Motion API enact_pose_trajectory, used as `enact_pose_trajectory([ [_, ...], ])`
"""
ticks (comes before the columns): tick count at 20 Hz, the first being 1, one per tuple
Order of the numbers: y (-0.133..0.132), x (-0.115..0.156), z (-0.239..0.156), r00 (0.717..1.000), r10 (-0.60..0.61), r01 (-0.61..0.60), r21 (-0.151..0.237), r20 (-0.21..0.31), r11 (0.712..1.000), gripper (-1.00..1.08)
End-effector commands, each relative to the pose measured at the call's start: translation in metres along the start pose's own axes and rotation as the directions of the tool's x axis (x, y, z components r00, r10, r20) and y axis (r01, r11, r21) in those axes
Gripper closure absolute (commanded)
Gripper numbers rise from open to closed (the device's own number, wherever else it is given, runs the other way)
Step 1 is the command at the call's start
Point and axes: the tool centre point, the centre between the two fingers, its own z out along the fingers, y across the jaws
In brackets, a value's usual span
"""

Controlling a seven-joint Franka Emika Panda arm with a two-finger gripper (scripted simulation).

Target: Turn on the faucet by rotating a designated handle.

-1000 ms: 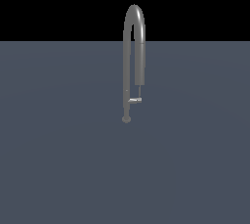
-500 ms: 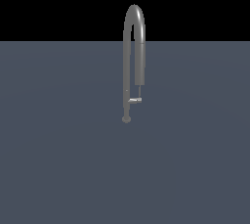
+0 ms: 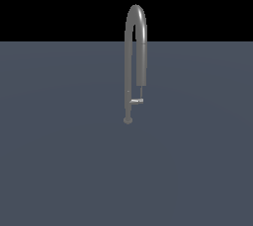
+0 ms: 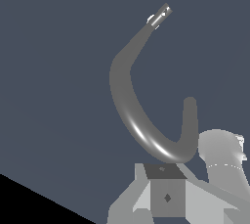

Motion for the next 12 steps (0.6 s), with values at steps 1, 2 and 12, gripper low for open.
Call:
enact_pose_trajectory([
  [1, -0.001, 0.016, 0.003, 0.998, 0.033, -0.035, 0.033, 0.044, 0.999, 1.08],
  [2, -0.001, 0.023, 0.005, 0.997, 0.047, -0.049, 0.045, 0.062, 0.998, 1.08],
  [12, 0.001, 0.088, 0.027, 0.951, 0.169, -0.215, 0.161, 0.260, 0.963, 1.08],
])
